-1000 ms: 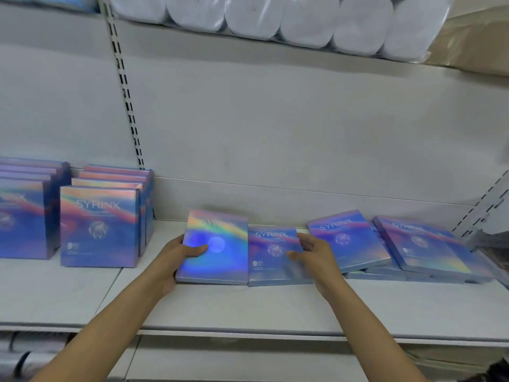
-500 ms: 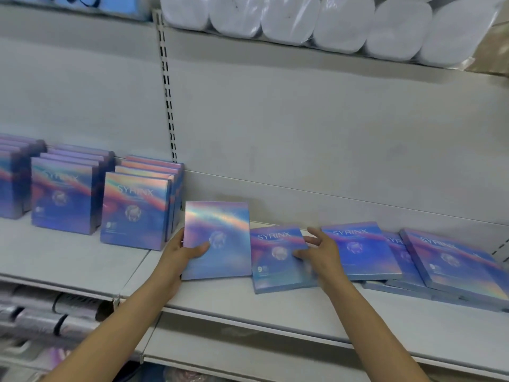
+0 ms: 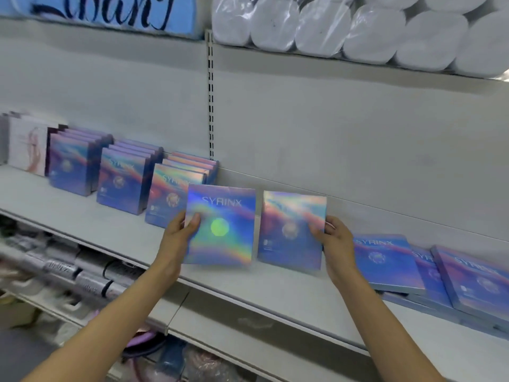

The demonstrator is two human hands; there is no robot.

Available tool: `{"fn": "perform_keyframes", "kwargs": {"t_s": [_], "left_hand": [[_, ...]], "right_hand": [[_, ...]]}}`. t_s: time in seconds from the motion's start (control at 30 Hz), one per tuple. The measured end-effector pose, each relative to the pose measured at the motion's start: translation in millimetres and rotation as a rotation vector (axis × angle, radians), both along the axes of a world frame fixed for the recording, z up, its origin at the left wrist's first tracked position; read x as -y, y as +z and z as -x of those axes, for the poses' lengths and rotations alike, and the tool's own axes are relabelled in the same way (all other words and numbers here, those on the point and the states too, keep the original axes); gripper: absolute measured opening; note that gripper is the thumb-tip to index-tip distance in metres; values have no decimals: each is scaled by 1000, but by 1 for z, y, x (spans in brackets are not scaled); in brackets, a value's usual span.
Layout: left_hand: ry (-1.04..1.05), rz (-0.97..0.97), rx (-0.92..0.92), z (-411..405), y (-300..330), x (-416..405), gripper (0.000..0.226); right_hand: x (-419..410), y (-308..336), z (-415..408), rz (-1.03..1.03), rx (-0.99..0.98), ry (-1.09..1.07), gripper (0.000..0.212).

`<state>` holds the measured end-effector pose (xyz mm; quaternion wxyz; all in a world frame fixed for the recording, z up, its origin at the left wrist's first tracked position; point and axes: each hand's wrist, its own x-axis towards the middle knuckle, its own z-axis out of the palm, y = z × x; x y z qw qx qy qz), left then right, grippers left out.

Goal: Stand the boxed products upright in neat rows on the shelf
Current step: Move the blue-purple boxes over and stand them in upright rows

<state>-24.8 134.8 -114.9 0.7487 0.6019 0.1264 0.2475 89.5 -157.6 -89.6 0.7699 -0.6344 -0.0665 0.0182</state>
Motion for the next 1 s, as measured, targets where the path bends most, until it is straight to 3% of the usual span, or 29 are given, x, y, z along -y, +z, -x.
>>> {"fn": "perform_keyframes", "kwargs": {"t_s": [0.27,0.5,0.6,0.7,0.83,0.93,1.0], "left_hand": [[57,-4,55,50,20,-34,22],[104,62,80,98,14,-87,57],[141,71,97,123,12,-122,47],[161,83,102,152,10,-164,55],[151,107,103,192,10,-228,45],[130,100,88,220,11,-271,23],[122,90,75,235,11,-298,28]], "right_hand": [[-48,12,34,-23,96,90,26],[-103,21,66,20,151,129,23],[-141,21,83,37,168,148,25],[-186,17,104,18,168,174,21],[-256,7,141,-36,147,193,21],[-307,1,168,-46,152,192,25],[-338,-1,183,-51,143,180,26]]}}
